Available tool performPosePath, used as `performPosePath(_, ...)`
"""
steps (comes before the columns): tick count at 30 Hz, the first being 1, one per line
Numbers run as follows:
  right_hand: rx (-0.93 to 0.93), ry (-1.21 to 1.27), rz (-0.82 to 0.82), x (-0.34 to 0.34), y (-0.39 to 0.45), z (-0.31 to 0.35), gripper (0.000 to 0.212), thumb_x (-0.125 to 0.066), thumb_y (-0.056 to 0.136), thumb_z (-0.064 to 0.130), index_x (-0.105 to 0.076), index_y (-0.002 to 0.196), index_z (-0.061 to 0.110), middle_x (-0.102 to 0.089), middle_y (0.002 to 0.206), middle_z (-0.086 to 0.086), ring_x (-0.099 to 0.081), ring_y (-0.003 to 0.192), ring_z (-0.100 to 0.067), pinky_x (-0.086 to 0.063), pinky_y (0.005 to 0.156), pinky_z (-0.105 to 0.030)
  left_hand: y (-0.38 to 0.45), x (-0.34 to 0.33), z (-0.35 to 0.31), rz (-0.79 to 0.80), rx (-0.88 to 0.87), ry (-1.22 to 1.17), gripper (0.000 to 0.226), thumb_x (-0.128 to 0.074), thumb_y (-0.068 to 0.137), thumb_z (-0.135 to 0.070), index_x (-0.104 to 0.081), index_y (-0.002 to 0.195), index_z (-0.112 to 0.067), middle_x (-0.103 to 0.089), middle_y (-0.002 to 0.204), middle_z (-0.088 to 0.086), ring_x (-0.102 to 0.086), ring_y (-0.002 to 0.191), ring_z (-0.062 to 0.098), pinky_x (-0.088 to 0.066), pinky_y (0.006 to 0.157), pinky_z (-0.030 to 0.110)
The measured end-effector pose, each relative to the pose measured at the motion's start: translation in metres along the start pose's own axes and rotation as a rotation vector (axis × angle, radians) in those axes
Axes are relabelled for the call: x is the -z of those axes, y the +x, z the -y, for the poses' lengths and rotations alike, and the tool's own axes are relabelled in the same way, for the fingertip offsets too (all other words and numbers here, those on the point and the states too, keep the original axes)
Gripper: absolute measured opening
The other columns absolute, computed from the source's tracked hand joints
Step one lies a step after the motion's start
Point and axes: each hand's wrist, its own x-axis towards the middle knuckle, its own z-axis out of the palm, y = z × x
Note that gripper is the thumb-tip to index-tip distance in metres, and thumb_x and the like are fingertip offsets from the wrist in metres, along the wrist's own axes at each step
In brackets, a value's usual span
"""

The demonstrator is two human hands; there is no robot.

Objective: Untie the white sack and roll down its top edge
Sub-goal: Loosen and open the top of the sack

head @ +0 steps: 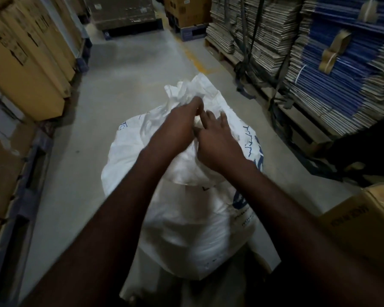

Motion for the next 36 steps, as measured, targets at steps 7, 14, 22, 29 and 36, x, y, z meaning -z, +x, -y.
performPosePath(7,-0.192,0.004,0.314,-0.019,0.01,-0.026,0.056,-0.026,0.104,0.06,-0.026,0.16,0.051,-0.006,0.176,-0.013,-0.002,0.161,-0.042,0.008,0.119,-0.077,0.007,0.005,0.07,0.289,0.446,0.336,0.137,-0.047,0.058,-0.112,-0.008,0.17,-0.043,0.001,0.181,-0.012,-0.014,0.162,0.05,-0.015,0.117,0.082)
performPosePath(14,-0.399,0.039,0.663,-0.009,-0.001,-0.021,0.114,-0.015,0.079,0.1,-0.025,0.165,0.025,-0.034,0.169,-0.013,-0.034,0.153,-0.04,-0.031,0.12,-0.061,-0.056,-0.028,0.099,0.397,0.685,0.128,0.167,-0.048,0.048,-0.112,0.002,0.171,-0.01,-0.001,0.181,0.002,-0.024,0.16,0.052,-0.026,0.128,0.063)
performPosePath(22,-0.263,0.014,-0.012,0.003,0.001,-0.02,0.014,-0.058,0.1,0.021,-0.065,0.106,0.011,-0.066,0.12,-0.017,-0.065,0.113,-0.041,-0.051,0.096,-0.045,-0.051,0.006,0.047,0.042,0.368,0.333,0.067,-0.081,0.092,-0.049,-0.056,0.145,-0.017,-0.06,0.143,0.014,-0.057,0.133,0.043,-0.047,0.107,0.049)
performPosePath(29,-0.008,0.115,0.234,-0.037,0.038,-0.008,0.044,-0.053,0.104,0.015,-0.055,0.148,0.018,-0.052,0.155,-0.004,-0.05,0.141,-0.024,-0.025,0.124,-0.042,-0.022,-0.02,0.033,0.066,0.154,0.103,0.038,-0.055,0.096,0.007,-0.074,0.121,-0.012,-0.074,0.117,0.015,-0.07,0.107,0.032,-0.053,0.095,0.034)
performPosePath(36,-0.251,-0.095,0.371,-0.041,0.016,-0.031,0.096,-0.021,0.083,0.098,-0.032,0.16,0.042,-0.006,0.177,0.006,-0.004,0.161,-0.044,0.016,0.103,-0.087,-0.027,-0.013,0.092,0.212,0.48,0.447,0.124,-0.054,0.08,-0.094,-0.014,0.171,-0.019,-0.015,0.179,0.015,-0.022,0.162,0.039,-0.023,0.126,0.063)
